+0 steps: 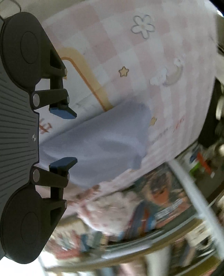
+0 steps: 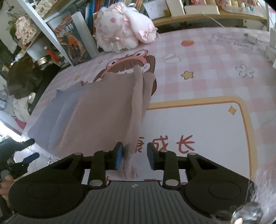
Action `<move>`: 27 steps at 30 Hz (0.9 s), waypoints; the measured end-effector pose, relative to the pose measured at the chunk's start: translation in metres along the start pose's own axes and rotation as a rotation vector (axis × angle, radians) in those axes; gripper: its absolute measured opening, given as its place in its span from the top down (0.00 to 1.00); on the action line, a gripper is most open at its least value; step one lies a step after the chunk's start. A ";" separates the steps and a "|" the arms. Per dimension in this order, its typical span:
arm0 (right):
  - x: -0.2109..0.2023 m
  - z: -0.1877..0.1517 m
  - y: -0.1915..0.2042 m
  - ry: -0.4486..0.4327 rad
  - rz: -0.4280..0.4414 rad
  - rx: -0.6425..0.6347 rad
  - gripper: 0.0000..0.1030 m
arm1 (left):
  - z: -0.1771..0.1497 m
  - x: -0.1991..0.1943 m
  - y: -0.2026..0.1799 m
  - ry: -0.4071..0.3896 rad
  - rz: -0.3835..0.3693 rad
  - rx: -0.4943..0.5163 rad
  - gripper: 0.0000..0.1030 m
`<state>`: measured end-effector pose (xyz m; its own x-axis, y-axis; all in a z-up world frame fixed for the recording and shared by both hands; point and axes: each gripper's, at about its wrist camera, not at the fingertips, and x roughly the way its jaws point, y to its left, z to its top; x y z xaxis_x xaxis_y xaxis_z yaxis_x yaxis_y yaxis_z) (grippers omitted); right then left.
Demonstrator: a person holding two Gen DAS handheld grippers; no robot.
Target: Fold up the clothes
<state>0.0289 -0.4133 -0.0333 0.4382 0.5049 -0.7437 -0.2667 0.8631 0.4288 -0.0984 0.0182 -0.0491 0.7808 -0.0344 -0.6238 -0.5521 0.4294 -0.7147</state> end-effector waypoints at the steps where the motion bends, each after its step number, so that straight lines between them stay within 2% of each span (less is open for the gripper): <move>1: 0.001 0.000 0.000 0.004 -0.003 0.010 0.76 | 0.005 0.002 0.005 -0.002 -0.006 -0.045 0.53; 5: 0.005 -0.002 0.003 0.016 -0.003 0.035 0.79 | 0.019 0.010 0.021 -0.017 -0.043 -0.168 0.53; 7: 0.006 -0.002 0.004 0.015 -0.010 0.047 0.79 | 0.026 0.018 0.027 -0.018 -0.033 -0.201 0.54; 15: 0.013 -0.005 0.008 0.013 -0.043 0.095 0.80 | 0.046 0.029 0.032 -0.044 -0.035 -0.246 0.58; 16: 0.013 -0.005 0.010 0.012 -0.046 0.097 0.80 | 0.048 0.031 0.031 -0.035 -0.032 -0.250 0.62; 17: 0.014 -0.005 0.011 0.012 -0.049 0.099 0.80 | 0.050 0.033 0.029 -0.019 -0.017 -0.246 0.75; 19: 0.016 -0.005 0.014 0.011 -0.055 0.103 0.80 | 0.054 0.035 0.021 -0.006 -0.006 -0.206 0.91; 20: 0.016 -0.006 0.015 0.011 -0.058 0.105 0.80 | 0.055 0.030 0.014 -0.021 -0.031 -0.158 0.93; 23: 0.018 -0.006 0.019 0.010 -0.066 0.110 0.81 | 0.053 0.004 -0.022 -0.091 -0.107 0.122 0.93; 25: 0.022 -0.006 0.025 0.012 -0.062 0.104 0.81 | 0.057 -0.003 -0.023 -0.102 -0.089 0.155 0.93; 27: 0.025 -0.006 0.031 0.013 -0.061 0.093 0.81 | 0.068 0.004 -0.004 -0.079 -0.035 0.107 0.93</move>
<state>0.0262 -0.3739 -0.0416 0.4395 0.4519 -0.7763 -0.1587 0.8897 0.4281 -0.0733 0.0774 -0.0267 0.8219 0.0187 -0.5693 -0.4932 0.5233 -0.6949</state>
